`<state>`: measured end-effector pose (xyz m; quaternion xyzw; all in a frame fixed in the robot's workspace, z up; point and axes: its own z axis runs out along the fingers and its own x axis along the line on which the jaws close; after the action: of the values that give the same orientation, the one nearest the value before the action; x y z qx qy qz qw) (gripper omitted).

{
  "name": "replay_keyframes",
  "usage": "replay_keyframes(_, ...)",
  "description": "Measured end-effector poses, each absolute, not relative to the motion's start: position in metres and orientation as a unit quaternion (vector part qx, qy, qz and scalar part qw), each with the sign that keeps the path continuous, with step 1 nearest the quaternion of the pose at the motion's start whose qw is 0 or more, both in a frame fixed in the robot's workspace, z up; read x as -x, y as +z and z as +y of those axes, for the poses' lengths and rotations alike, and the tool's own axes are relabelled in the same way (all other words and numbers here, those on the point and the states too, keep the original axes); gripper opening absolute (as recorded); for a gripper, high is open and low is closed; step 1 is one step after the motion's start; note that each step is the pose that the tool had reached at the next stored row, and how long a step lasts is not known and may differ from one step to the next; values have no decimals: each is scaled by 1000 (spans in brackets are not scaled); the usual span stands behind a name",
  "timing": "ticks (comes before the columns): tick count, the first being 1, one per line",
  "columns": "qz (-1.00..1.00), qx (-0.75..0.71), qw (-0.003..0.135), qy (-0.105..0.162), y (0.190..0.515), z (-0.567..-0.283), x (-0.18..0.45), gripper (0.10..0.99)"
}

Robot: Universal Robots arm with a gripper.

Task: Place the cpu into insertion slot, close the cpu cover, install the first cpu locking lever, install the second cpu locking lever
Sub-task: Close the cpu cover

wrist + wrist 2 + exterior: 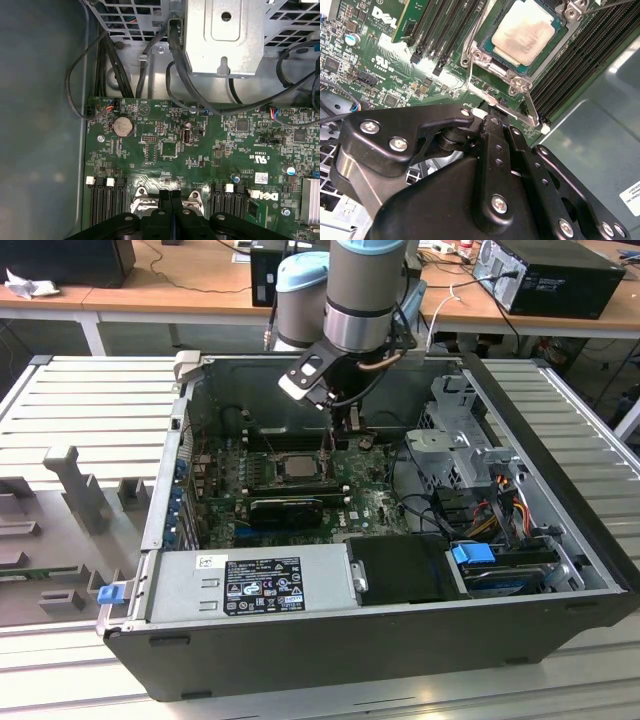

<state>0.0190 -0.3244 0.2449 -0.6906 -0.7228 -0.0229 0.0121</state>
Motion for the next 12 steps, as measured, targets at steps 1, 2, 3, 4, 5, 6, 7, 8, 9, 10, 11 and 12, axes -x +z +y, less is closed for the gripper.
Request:
replay_keyframes(1, -723, 691, 12, -23, 245, -324, -18, 106)
replay_keyframes(2, -723, 691, 12, -23, 245, -324, -17, 106)
replay_keyframes(3, -723, 691, 12, -23, 245, -324, -15, 106)
replay_keyframes(4, -723, 691, 12, -23, 245, -324, -14, 106)
replay_keyframes(5, -723, 691, 12, -23, 245, -324, -13, 106)
replay_keyframes(6, -723, 691, 12, -23, 245, -324, -13, 106)
replay_keyframes(7, -723, 691, 12, -23, 245, -324, -11, 106)
replay_keyframes(8, -723, 691, 12, -23, 245, -324, -10, 106)
replay_keyframes(9, -723, 691, 12, -23, 245, -324, -9, 106)
replay_keyframes(10, -723, 691, 12, -23, 244, -324, -8, 106)
replay_keyframes(11, -723, 691, 12, -23, 243, -324, -7, 106)
replay_keyframes(12, -723, 691, 12, -23, 242, -324, -6, 106)
